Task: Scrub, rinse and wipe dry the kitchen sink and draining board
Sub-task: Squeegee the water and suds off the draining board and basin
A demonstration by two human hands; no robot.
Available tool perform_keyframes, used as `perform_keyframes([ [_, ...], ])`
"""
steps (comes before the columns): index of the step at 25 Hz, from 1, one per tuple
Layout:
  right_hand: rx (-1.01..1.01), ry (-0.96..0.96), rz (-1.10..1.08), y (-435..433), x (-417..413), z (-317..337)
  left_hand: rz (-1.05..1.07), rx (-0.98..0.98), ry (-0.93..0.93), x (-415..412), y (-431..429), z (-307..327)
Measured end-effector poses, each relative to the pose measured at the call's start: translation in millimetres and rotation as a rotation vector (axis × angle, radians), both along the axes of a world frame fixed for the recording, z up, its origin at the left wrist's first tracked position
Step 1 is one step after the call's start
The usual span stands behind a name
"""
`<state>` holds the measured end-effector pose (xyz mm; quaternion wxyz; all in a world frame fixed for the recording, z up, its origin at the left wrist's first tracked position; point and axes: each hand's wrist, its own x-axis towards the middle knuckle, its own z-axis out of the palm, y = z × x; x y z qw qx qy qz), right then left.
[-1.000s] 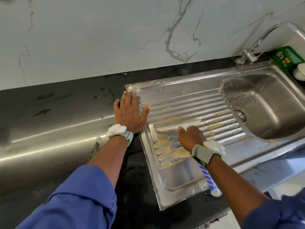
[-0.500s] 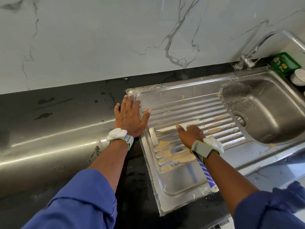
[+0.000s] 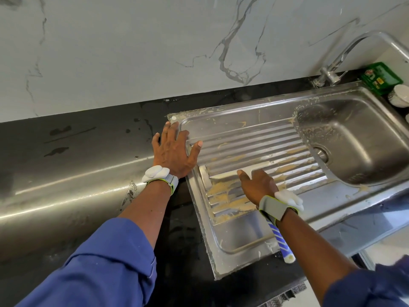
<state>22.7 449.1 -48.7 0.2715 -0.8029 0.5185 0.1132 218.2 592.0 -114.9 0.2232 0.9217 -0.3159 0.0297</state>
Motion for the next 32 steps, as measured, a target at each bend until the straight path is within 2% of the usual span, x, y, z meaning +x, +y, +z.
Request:
perform_keyframes([
  [3, -0.066, 0.089, 0.057, 15.4, -24.1, 3.5, 0.004, -0.009, 0.0, 1.4, -0.1, 0.2],
  [6, -0.024, 0.146, 0.076, 23.5, -54.9, 17.7, -0.002, -0.028, -0.001, 0.8, 1.0, 0.9],
  [9, 0.012, 0.055, 0.053, 27.2, -54.6, 26.1, 0.0, -0.025, 0.004, 1.3, 0.3, 0.4],
  [12, -0.023, -0.005, 0.049, 22.6, -20.4, 19.9, -0.001, -0.01, 0.004, 1.9, 0.4, 0.5],
  [15, -0.062, 0.033, 0.094, 38.1, -11.1, 5.8, -0.003, -0.013, 0.009, 2.0, 1.5, -0.2],
  [18, -0.115, 0.15, 0.115, 57.2, -52.5, 9.4, 0.001, -0.021, 0.015, 0.5, 1.5, 2.1],
  [20, -0.036, 0.189, 0.115, 56.6, -79.9, 19.7, 0.004, -0.007, 0.019, 0.0, 0.8, 4.2],
  [22, 0.065, 0.101, 0.037, 44.2, -81.1, 26.9, 0.004, 0.01, 0.021, 0.8, -0.7, 5.3],
  [24, 0.045, -0.025, -0.038, 31.6, -59.9, 22.8, 0.003, 0.013, 0.018, 1.1, -1.8, 4.8],
  [25, 0.022, -0.028, -0.017, 28.7, -45.4, 17.1, 0.001, 0.008, 0.016, 1.1, -1.1, 3.5],
  [28, -0.029, 0.036, 0.106, 37.2, -21.1, 5.5, -0.007, -0.004, 0.009, 0.3, -0.3, 1.3],
  [32, -0.034, 0.134, 0.114, 53.5, -75.7, 11.4, -0.005, 0.001, 0.016, 0.1, -0.1, 4.5],
])
